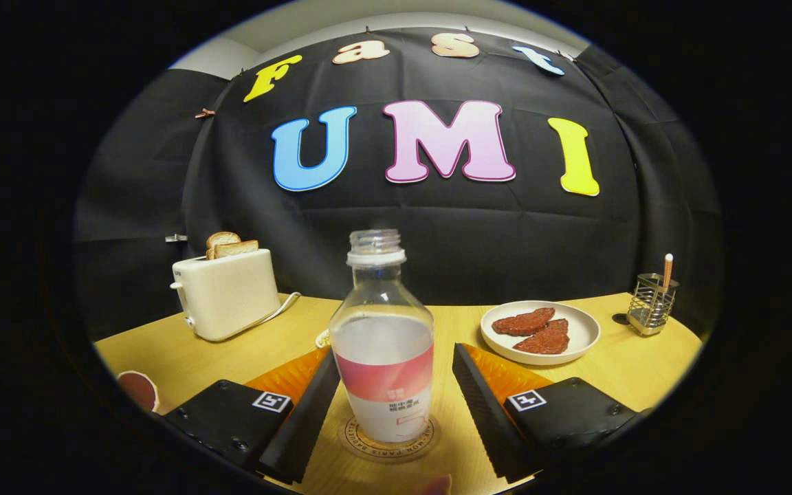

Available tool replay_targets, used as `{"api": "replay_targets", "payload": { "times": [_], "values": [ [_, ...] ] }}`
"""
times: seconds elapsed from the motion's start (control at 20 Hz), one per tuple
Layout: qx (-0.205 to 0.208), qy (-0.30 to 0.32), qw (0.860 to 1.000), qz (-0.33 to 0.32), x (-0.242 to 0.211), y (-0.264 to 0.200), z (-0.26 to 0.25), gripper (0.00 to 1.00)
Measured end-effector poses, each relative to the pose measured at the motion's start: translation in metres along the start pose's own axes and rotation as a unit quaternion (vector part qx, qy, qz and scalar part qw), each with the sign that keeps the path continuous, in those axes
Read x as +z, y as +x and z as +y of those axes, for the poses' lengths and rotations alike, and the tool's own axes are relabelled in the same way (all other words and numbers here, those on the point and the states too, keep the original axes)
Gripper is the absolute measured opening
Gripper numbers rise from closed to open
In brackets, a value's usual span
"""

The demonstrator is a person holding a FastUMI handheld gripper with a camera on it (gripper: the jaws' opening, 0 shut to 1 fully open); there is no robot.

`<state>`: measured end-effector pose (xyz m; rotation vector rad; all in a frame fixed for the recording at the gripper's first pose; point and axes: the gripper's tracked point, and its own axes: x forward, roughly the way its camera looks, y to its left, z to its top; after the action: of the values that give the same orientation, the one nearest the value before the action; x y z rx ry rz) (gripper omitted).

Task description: Take the bottle from table, then pour the juice into the cup, finally place the bottle on the coaster

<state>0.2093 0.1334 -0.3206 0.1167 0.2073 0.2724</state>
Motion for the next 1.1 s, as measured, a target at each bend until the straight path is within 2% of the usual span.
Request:
{"api": "replay_targets", "payload": {
  "times": [0.15,0.6,0.8,1.1],
  "values": [
    [0.004,-0.01,1.0,-0.007,0.014,-0.026,-0.004,0.99],
    [-0.008,0.017,1.0,-0.016,0.065,-0.099,-0.011,0.99],
    [-0.016,0.006,0.999,-0.041,0.114,-0.129,-0.017,0.99],
    [-0.053,0.0,0.996,-0.071,0.171,-0.176,-0.034,0.99]
  ]
}}
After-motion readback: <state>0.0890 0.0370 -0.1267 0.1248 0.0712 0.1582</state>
